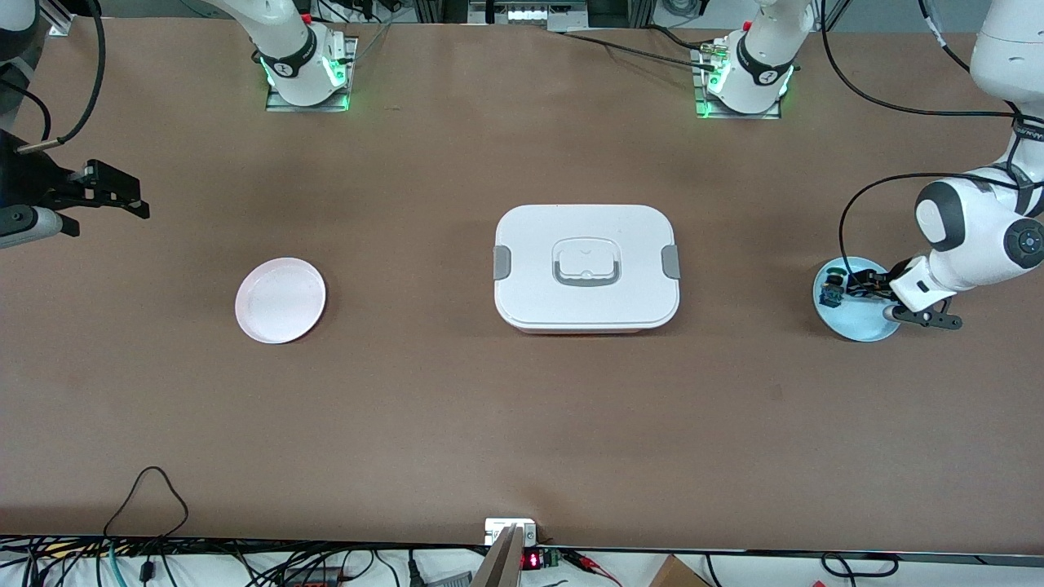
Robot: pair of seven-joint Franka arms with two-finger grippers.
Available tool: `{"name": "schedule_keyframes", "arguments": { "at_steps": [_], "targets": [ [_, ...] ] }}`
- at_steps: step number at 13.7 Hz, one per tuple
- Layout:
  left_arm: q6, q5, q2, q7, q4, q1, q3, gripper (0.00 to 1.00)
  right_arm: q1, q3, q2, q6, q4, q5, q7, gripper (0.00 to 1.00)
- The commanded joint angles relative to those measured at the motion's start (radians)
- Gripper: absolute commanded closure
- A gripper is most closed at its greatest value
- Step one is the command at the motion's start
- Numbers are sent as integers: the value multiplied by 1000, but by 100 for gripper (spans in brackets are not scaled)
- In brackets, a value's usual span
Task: Transfer orange switch to right arm and place
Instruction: 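Close the left gripper on the orange switch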
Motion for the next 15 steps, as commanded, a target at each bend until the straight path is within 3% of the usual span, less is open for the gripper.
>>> {"name": "schedule_keyframes", "arguments": {
  "at_steps": [1,5,7,10,15],
  "targets": [
    [10,7,0,17,-3,8,-4,6,0,0,-4,-9,2,5,-14,0],
    [10,7,-2,19,-13,8,-4,70,1,0,-4,-8,3,5,-14,0],
    [5,7,-5,17,-13,8,-4,86,5,1,-4,-2,5,2,-14,0],
    [-9,7,-17,19,-11,0,-4,100,6,3,-6,-5,5,4,-14,0],
    [-170,9,-111,20,21,-27,-9,100,9,8,-7,-3,5,7,-11,0]
  ]
}}
